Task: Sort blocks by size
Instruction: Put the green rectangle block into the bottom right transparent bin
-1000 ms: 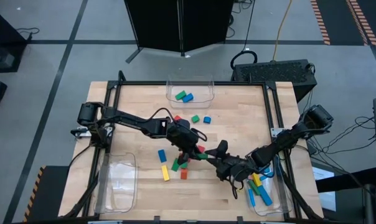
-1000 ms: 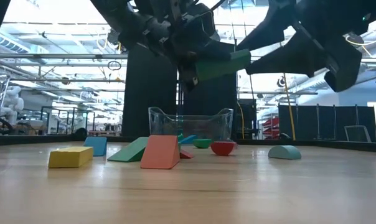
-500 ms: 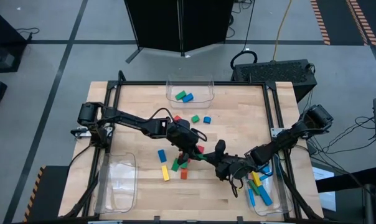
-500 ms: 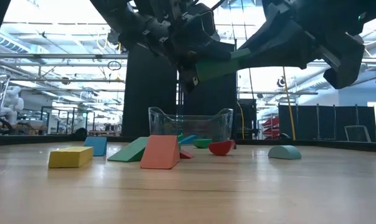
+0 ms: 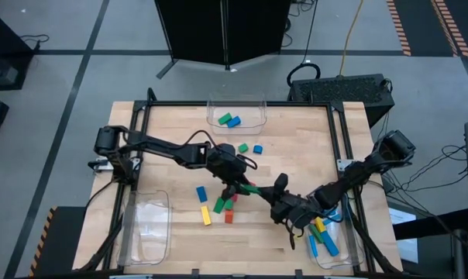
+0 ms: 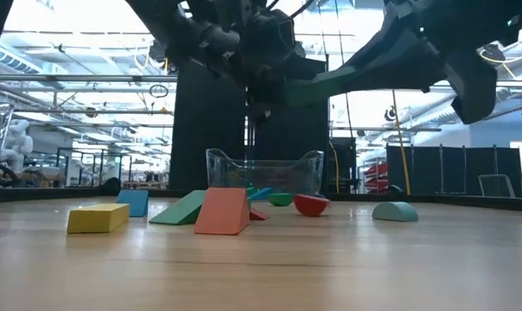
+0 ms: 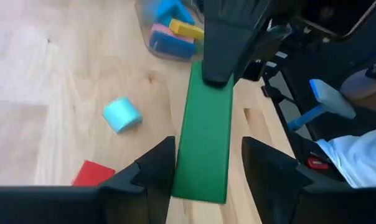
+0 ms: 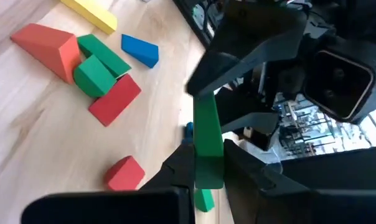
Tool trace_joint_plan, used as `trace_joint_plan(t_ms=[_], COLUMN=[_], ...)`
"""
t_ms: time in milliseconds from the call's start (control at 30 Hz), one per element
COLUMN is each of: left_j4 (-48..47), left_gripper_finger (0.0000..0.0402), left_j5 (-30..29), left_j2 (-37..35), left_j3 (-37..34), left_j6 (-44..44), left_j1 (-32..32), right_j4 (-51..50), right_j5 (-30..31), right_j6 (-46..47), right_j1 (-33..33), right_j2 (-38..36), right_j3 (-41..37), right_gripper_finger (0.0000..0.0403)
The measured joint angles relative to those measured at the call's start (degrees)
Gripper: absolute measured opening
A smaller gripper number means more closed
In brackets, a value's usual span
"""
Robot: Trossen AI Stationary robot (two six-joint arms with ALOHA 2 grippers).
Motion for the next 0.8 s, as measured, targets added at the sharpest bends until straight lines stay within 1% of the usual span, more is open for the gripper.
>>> trace_joint_plan(t_ms=[100, 167, 333, 400, 500, 667, 800], left_j4=[-2.12, -3.64, -10.35, -12.95, -14.21, -16.20, -16.44], left_gripper_finger=[0.0186, 0.0186, 0.0187, 0.0187, 0.0187, 0.0187, 0.0187], left_j5=[-0.11, -2.05, -13.66, -16.70, -19.63, -23.73, -26.62], left_j2=[-1.83, -3.66, -9.52, -11.44, -13.22, -14.04, -14.00], left_j3=[0.00, 0.00, 0.00, -0.02, -0.02, -0.02, -0.02], left_j6=[1.28, 2.23, 6.38, 7.49, 7.98, 8.13, 8.08], left_j1=[0.14, 0.16, -0.74, -1.43, -2.84, -5.27, -6.75], right_j4=[-2.70, -5.84, -16.52, -21.96, -30.98, -45.90, -53.53], right_j5=[2.70, 4.13, 4.35, 3.59, -0.52, -10.22, -17.39], right_j6=[2.87, 6.63, 19.18, 24.37, 32.82, 49.32, 60.74], right_j1=[0.91, 1.64, 3.52, 4.31, 5.15, 5.80, 6.33], right_j2=[-2.22, -4.96, -14.90, -18.96, -24.66, -32.05, -35.80], right_j3=[0.00, -0.01, 0.00, 0.00, 0.00, 0.00, 0.00], right_gripper_finger=[0.0047, 0.0047, 0.0046, 0.0046, 0.0046, 0.0049, 0.0051])
